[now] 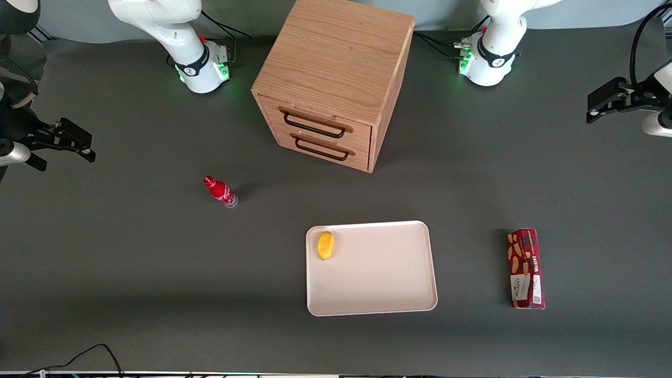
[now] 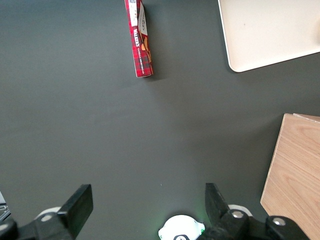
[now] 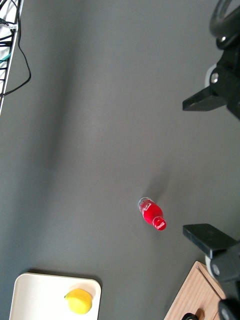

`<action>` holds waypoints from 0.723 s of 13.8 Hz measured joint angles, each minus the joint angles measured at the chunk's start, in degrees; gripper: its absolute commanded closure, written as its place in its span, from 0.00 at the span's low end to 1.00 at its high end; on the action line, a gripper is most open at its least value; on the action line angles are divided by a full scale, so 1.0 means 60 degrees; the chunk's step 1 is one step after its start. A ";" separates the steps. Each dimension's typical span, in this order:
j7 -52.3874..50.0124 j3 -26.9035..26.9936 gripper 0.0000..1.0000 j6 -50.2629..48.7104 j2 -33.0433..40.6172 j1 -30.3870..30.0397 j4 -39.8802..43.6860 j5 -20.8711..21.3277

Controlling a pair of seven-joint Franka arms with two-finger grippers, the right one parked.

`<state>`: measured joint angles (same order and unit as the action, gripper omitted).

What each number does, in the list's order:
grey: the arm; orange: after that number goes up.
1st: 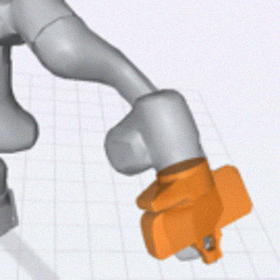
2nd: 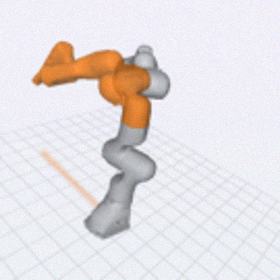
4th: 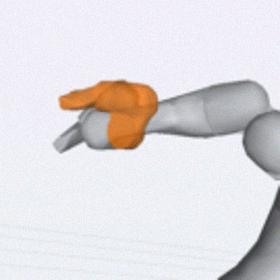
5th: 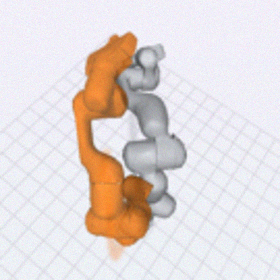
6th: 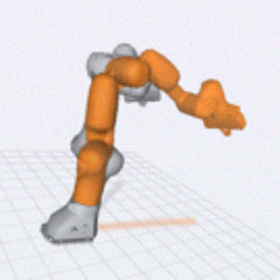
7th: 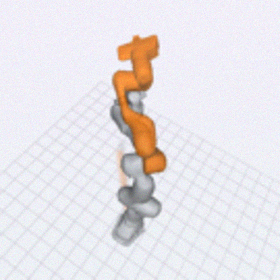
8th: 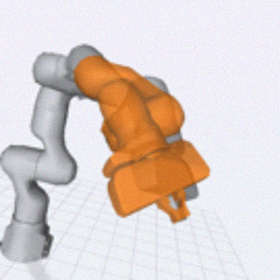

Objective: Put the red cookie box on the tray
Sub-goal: 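Move the left gripper down over the red plaid cookie box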

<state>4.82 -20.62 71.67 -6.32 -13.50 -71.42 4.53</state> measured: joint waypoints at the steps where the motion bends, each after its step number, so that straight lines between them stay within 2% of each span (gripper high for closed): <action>1: 0.0056 0.0010 0.00 0.0000 0.0002 0.0000 0.0002 0.0000; 7: 0.0376 0.0133 0.00 0.0117 -0.0020 -0.0017 0.0005 0.0011; 10: 0.0378 0.0171 0.00 0.0718 -0.0328 -0.0022 -0.0004 0.0010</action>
<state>7.09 -19.59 75.99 -8.29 -13.63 -71.44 4.59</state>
